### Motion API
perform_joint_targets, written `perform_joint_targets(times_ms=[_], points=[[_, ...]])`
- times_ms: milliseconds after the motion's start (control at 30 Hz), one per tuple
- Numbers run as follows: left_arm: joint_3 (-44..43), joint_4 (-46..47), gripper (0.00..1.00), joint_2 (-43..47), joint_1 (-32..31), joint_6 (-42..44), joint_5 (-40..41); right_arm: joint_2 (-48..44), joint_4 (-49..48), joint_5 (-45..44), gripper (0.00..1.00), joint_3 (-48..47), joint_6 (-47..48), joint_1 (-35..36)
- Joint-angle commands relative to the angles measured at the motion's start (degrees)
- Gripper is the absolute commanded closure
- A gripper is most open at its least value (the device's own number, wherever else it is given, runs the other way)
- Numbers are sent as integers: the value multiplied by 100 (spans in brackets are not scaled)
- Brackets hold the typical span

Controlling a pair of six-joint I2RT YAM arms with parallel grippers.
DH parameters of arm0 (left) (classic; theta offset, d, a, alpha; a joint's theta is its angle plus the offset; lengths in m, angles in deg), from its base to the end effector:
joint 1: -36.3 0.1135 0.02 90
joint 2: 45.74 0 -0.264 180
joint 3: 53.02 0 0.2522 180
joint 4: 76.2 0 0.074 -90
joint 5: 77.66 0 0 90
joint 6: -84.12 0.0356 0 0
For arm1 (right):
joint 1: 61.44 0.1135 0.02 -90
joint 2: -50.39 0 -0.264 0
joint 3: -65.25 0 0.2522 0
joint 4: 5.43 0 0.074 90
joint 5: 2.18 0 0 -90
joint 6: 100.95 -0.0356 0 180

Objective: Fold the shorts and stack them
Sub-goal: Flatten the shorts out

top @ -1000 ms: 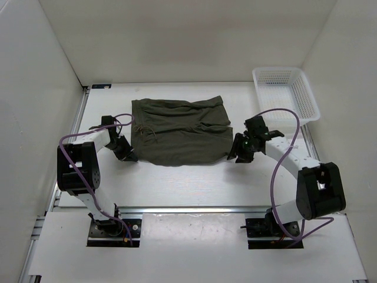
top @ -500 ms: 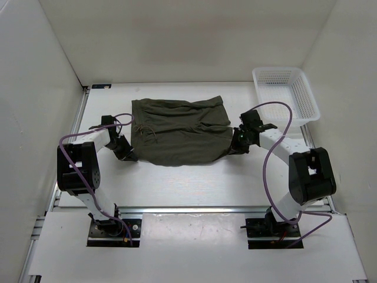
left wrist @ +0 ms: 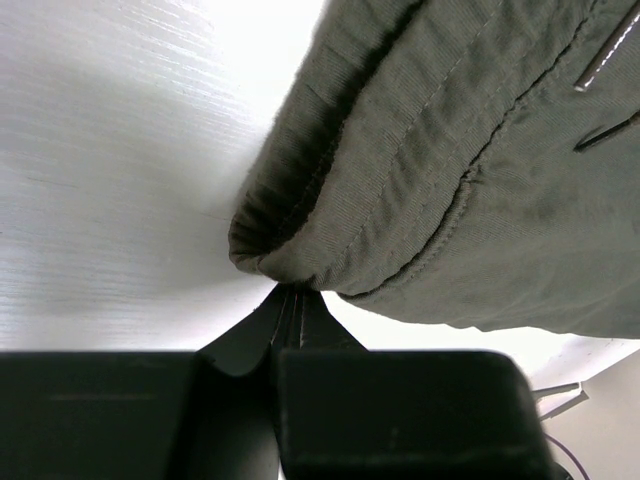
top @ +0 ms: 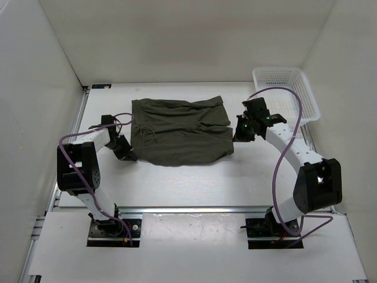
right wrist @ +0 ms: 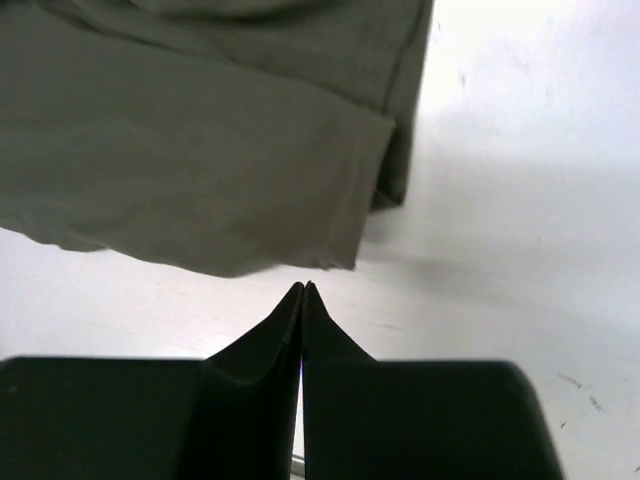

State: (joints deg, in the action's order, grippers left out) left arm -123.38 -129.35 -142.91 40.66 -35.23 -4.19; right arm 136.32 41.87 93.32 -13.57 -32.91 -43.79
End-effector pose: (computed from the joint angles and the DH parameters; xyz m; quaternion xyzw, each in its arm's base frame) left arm 0.2968 0.0125 0.1552 -0.2738 0.9471 -0.1585 0.0536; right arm 0.2993 0.0988 0.2566 0.0211 0.9509 0.1464 0.2717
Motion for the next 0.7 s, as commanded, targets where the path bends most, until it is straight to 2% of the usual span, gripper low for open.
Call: perform_joint_targets(times_ms=[0, 67, 100, 167, 200, 267, 433, 667], points=[[-185, -33, 90, 216, 12, 78, 124, -112, 302, 65, 99, -227, 288, -25], [-185, -33, 90, 216, 12, 78, 124, -33, 101, 197, 75, -104, 227, -25], [-185, -33, 90, 216, 12, 78, 124, 28, 39, 250, 59, 36, 148, -25], [-185, -33, 90, 216, 12, 78, 124, 29, -75, 250, 48, 90, 95, -25], [-185, -33, 90, 268, 12, 78, 124, 90, -128, 250, 35, 142, 95, -25], [-185, -33, 90, 268, 12, 78, 124, 204, -207, 302, 35, 142, 95, -25], [-185, -33, 90, 268, 12, 78, 124, 337, -453, 663, 50, 379, 95, -25], [-185, -86, 90, 268, 12, 78, 124, 565, -708, 777, 51, 564, 95, -25]])
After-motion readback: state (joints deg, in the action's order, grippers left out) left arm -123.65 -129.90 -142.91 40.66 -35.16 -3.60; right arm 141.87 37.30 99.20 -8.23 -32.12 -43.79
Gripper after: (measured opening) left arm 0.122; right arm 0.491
